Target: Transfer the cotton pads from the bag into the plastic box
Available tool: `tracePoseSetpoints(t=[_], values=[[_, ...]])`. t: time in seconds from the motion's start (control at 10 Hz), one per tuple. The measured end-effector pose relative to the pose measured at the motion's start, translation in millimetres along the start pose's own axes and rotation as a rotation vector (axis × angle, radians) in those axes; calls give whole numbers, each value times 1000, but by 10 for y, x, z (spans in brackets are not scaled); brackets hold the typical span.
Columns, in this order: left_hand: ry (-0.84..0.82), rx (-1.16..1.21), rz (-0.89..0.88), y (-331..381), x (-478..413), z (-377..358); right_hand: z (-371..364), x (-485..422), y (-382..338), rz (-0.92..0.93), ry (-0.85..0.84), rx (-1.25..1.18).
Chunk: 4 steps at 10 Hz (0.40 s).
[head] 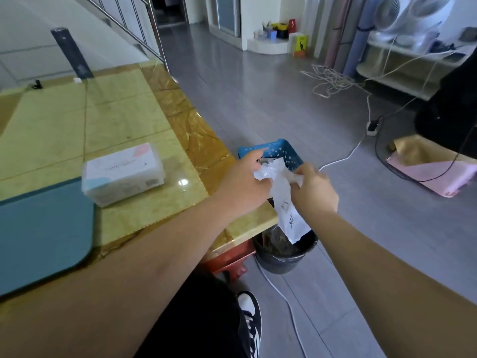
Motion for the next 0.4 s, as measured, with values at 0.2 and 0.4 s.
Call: tracePoseSetpoints(t=[0.2,0.4], values=[[-12,47,21,-126,76,256,-250,66,95,-110,-205,-4],[72,22,-33,-194,370,787,118,4,-511,19,-21,-201]])
Point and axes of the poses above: each hand's wrist, its own x-axis away from the middle knuckle, its own z-axis out of the back of the hand, y = z × x, the point moved 5 cm from there along -x, towards the middle knuckle, and after that the axes turned 10 degrees about z, right-handed, at the moved point
